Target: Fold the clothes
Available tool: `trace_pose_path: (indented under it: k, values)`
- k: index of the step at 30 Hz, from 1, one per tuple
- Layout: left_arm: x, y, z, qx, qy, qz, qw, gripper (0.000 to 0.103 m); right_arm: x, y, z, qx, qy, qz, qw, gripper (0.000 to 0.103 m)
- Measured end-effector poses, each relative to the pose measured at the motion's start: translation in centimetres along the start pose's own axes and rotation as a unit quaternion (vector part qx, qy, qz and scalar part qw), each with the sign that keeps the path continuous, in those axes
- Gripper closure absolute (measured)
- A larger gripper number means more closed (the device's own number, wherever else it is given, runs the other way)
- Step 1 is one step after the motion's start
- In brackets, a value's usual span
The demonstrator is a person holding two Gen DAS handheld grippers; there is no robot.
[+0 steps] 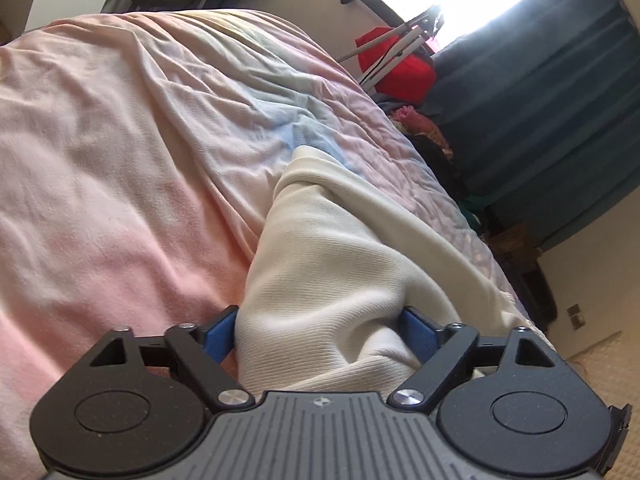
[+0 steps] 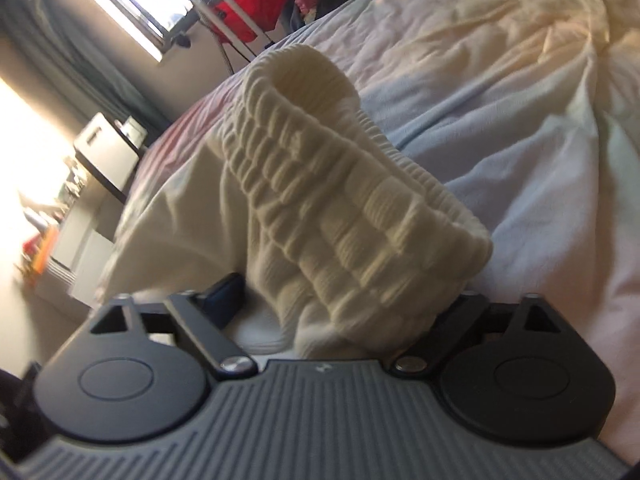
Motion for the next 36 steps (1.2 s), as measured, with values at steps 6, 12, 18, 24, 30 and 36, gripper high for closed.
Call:
trace_pose_path:
  k: [6, 12, 18, 24, 30, 36]
  values:
    - [0.4, 0.0, 1.0, 0.018, -0.011, -0.011, 0.9997, 0.054, -1.4, 0.3, 3.1, 0.036, 0.021, 0.006, 0.999, 0.06]
    - [4.1, 0.4, 4.4, 0.059, -0.048, -0.048, 0.996, 0.072, -3.9, 1.6, 8.1, 0.061, 0.059, 0.031, 0.996, 0.066]
    - [13.4, -1.3, 5.0, 0.068, -0.093, -0.094, 0.9889, 0.073, -2.4, 6.1, 15.7, 0.113, 0.071, 0.034, 0.99, 0.067]
    - [27.6, -3.3, -1.7, 0.044, -0.132, -0.139, 0.9805, 0.073, 4.7, 13.9, 20.8, 0.169, 0.031, -0.013, 0.985, 0.067]
    - [40.6, -5.2, -12.1, -0.004, -0.145, -0.171, 0.9746, 0.073, 13.7, 21.9, 22.6, 0.211, -0.022, -0.085, 0.974, 0.067]
    - [45.7, -8.6, -23.2, -0.034, -0.141, -0.209, 0.967, 0.073, 21.9, 25.5, 18.8, 0.236, -0.06, -0.128, 0.961, 0.067]
Point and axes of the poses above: each gripper's, at about its wrist camera, not at the fingertips, and z roughly against the way its jaws point, x to its right, y to its top, the point moved 6 cm from there along -z, roughly the way its jaws point, and after that the axes turned 1 degree about y, right-handed, at the moved point
